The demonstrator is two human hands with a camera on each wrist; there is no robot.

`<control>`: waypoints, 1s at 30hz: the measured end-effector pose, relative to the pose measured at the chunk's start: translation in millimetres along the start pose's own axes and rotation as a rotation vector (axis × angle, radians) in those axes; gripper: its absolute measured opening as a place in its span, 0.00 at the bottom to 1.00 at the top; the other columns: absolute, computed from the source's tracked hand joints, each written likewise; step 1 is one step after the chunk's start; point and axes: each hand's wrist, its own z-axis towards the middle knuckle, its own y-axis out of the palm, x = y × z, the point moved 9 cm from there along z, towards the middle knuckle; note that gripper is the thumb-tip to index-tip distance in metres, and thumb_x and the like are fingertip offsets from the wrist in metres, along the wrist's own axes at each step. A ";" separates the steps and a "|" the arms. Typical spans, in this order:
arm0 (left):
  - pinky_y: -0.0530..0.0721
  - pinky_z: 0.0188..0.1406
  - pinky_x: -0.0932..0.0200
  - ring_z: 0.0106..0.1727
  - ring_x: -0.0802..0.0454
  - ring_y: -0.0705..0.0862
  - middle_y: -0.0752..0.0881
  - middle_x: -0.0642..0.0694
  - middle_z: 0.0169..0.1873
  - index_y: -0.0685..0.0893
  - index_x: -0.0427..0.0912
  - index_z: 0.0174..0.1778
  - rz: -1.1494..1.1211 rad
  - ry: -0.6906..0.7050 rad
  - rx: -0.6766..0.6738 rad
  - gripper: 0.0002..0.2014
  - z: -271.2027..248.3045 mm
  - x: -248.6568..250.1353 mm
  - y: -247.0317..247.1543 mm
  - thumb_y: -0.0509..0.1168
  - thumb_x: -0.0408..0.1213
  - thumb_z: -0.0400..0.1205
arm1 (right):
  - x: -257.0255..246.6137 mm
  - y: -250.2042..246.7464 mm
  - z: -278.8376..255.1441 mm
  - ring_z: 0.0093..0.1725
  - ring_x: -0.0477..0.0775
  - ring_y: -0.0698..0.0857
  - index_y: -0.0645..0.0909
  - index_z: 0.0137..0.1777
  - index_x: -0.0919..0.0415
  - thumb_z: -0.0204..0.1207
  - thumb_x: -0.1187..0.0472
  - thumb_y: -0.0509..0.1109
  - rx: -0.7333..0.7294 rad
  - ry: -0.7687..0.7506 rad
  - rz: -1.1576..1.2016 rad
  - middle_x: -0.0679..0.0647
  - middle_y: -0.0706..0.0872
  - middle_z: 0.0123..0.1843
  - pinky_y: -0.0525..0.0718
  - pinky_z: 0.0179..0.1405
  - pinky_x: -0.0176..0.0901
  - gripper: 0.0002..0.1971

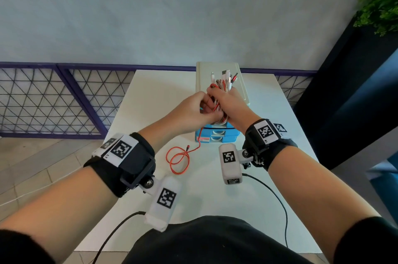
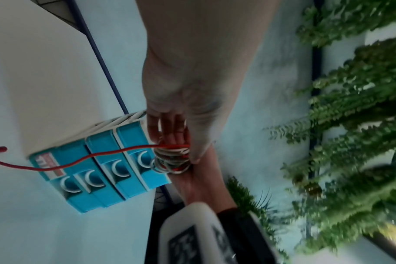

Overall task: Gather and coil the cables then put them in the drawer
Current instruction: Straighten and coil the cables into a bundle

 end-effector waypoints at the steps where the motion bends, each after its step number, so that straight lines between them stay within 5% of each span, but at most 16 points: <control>1: 0.82 0.41 0.68 0.43 0.55 0.82 0.81 0.52 0.43 0.76 0.45 0.51 0.087 0.079 0.014 0.12 -3.5 7.0 0.5 0.71 0.41 0.77 | 1.1 -1.7 1.4 0.34 0.58 0.87 0.81 0.38 0.60 0.75 0.60 0.70 0.016 -0.006 0.009 0.55 0.85 0.30 0.88 0.47 0.60 0.06; 6: 0.81 0.34 0.69 0.42 0.58 0.82 0.81 0.53 0.41 0.72 0.47 0.51 0.087 0.154 0.126 0.11 -8.6 5.0 -1.8 0.68 0.37 0.79 | -8.5 -11.3 1.6 0.35 0.52 0.88 0.81 0.45 0.62 0.78 0.60 0.69 0.090 -0.067 0.096 0.51 0.86 0.32 0.89 0.42 0.48 0.05; 11: 0.88 0.39 0.61 0.34 0.57 0.87 0.82 0.45 0.47 0.72 0.46 0.48 -0.331 0.025 0.093 0.06 -5.4 -10.2 2.5 0.64 0.37 0.82 | -20.1 -16.7 5.4 0.39 0.52 0.90 0.79 0.51 0.65 0.78 0.61 0.68 0.152 -0.128 0.168 0.54 0.85 0.36 0.91 0.43 0.52 0.08; 14: 0.87 0.41 0.52 0.27 0.53 0.78 0.82 0.46 0.34 0.75 0.40 0.50 -0.522 -0.037 -0.060 0.10 -7.9 -22.1 12.6 0.62 0.43 0.83 | -26.2 -22.7 10.4 0.37 0.52 0.90 0.78 0.51 0.65 0.79 0.62 0.67 0.169 -0.121 0.289 0.55 0.84 0.36 0.91 0.44 0.55 0.07; 18: 0.79 0.39 0.62 0.27 0.53 0.73 0.72 0.50 0.23 0.77 0.41 0.39 -0.569 -0.117 -0.357 0.18 -26.6 -51.5 31.3 0.51 0.48 0.86 | -44.3 -35.9 13.0 0.35 0.53 0.89 0.77 0.44 0.65 0.80 0.64 0.67 0.149 -0.118 0.445 0.56 0.83 0.35 0.90 0.47 0.57 0.05; 20: 0.78 0.43 0.63 0.30 0.53 0.75 0.71 0.51 0.24 0.77 0.41 0.38 -0.432 -0.114 -0.385 0.19 -29.7 -70.3 29.4 0.50 0.48 0.86 | -51.1 -40.8 11.0 0.36 0.53 0.89 0.77 0.43 0.65 0.80 0.65 0.67 0.110 -0.091 0.494 0.56 0.84 0.35 0.90 0.48 0.58 0.05; 24: 0.73 0.43 0.55 0.31 0.55 0.75 0.77 0.44 0.30 0.83 0.46 0.37 -0.198 -0.088 -0.175 0.14 -17.1 -88.6 1.4 0.58 0.43 0.85 | -54.5 -32.3 2.2 0.42 0.56 0.89 0.79 0.45 0.65 0.81 0.65 0.67 -0.049 -0.017 0.387 0.57 0.85 0.38 0.90 0.50 0.58 0.04; 30: 0.71 0.31 0.70 0.28 0.62 0.71 0.77 0.54 0.29 0.83 0.47 0.36 -0.034 0.114 0.092 0.07 -0.3 -39.7 -33.8 0.67 0.37 0.80 | -35.7 1.2 -14.9 0.54 0.61 0.90 0.80 0.47 0.65 0.80 0.66 0.67 -0.281 0.110 0.141 0.61 0.90 0.48 0.88 0.56 0.55 0.03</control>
